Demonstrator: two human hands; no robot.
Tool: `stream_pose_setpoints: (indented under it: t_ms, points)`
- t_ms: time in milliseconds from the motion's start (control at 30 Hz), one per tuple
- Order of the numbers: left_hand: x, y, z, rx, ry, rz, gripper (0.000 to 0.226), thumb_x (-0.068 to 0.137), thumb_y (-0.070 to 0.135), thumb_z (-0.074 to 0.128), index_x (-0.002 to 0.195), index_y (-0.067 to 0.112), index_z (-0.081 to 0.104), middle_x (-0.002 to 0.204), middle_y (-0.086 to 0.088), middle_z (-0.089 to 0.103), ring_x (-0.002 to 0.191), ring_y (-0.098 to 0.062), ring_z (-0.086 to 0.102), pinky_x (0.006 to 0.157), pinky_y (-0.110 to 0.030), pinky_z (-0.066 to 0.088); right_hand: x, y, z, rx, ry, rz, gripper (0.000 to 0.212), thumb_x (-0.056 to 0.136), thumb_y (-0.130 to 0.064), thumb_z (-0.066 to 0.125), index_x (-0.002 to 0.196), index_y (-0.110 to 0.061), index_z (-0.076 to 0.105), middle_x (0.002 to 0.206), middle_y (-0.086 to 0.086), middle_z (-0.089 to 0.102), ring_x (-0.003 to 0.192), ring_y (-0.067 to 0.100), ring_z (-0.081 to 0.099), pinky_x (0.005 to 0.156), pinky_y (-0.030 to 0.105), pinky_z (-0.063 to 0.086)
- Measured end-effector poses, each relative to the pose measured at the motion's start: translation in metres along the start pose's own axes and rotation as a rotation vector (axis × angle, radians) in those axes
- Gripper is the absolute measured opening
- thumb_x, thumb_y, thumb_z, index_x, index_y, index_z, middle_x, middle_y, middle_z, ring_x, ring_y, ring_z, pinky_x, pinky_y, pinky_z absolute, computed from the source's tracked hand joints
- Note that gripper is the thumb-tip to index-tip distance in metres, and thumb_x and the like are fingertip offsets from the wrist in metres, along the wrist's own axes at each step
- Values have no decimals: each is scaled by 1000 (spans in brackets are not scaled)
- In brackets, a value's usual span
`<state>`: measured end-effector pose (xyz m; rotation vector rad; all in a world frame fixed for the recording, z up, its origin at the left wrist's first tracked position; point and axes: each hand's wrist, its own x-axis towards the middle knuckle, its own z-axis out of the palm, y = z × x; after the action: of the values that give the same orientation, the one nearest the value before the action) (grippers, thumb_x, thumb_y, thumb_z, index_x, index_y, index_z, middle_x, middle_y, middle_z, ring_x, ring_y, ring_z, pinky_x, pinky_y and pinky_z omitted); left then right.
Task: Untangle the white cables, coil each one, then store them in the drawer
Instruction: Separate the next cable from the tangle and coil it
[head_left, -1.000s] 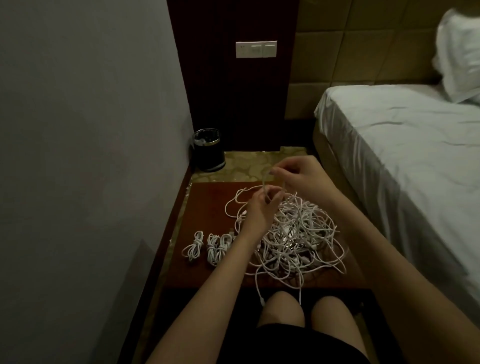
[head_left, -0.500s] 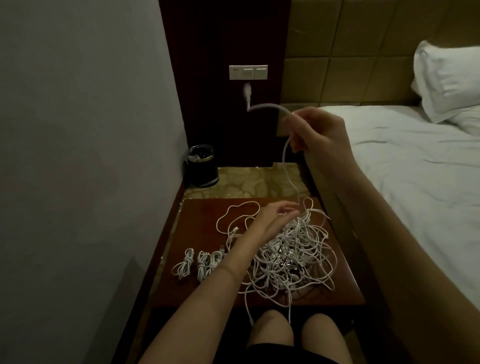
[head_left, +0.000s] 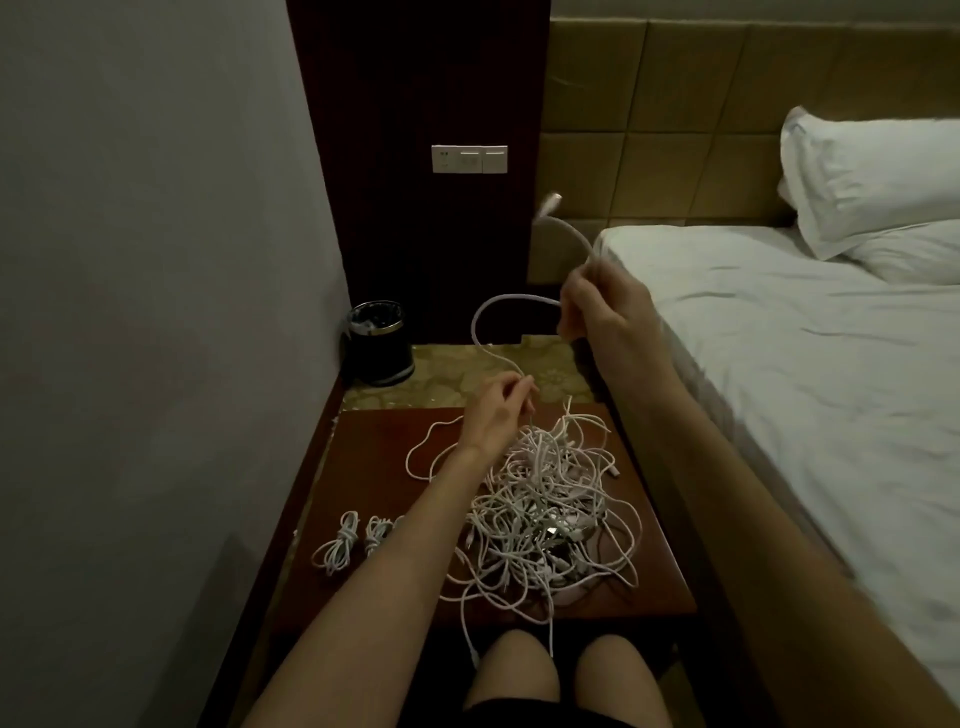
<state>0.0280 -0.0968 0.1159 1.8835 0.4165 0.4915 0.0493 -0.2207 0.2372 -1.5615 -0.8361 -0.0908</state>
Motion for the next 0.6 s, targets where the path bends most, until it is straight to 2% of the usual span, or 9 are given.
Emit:
stream_pose_setpoints:
  t_ms: [100,167,200,267,300,367,433,533,600]
  points:
    - [2,18,-16,-53,29,82,24,101,24,48,89,13,64,70,4,58,66,-7,56,63,-15,43,-10,36,-4,-390,-28,106,21,99,-15,46,85,-16,62,67,-8,55,59,8,50,58,27,36]
    - [3,32,-27,-28,44,168,24,101,24,49,84,17,64,68,6,57,64,-5,55,63,-17,43,-19,57,2,-517,-164,211,22,99,-21,49,96,-7,66,70,0,61,59,14,53,53,26,39]
    - [2,41,-31,-17,40,215,25,101,23,50,82,17,65,66,6,57,64,-6,55,63,-19,43,-23,64,7,-523,-243,259,24,99,-24,50,101,-5,66,73,6,64,60,20,57,55,27,45]
    - [2,57,-36,1,3,291,25,100,24,51,82,16,67,66,4,57,66,-10,57,65,-26,45,-26,74,19,-500,-340,291,28,98,-28,53,106,-5,67,79,14,68,68,28,62,63,37,50]
    - [0,63,-36,4,-21,310,25,100,24,52,82,17,68,68,3,58,67,-11,57,66,-27,47,-26,76,24,-491,-348,284,28,98,-26,52,103,-3,67,76,12,67,65,26,61,59,36,47]
    - [-4,67,-34,-69,-39,287,23,100,23,50,88,17,68,75,-1,59,68,-10,55,61,-21,46,-23,76,29,-451,-278,275,28,100,-20,48,90,-2,67,66,4,60,57,16,54,51,24,39]
    - [-9,58,-30,-208,-28,191,23,102,24,45,104,13,65,87,-2,61,75,-6,57,64,-15,46,-21,71,29,-338,-171,284,29,102,-19,46,83,-9,65,64,-1,59,56,12,54,49,16,38]
    - [-18,25,-17,-249,-102,71,31,104,30,40,119,12,59,104,0,66,88,-1,63,74,-13,49,-15,61,25,-60,-83,267,31,101,-17,45,75,-17,61,64,2,58,57,13,54,57,29,43]
    - [-25,6,-5,-189,-180,68,41,99,43,44,119,12,61,110,-4,68,93,-4,64,75,-10,48,-6,50,20,67,-40,218,32,100,-12,45,72,-14,59,58,3,51,50,10,47,53,28,38]
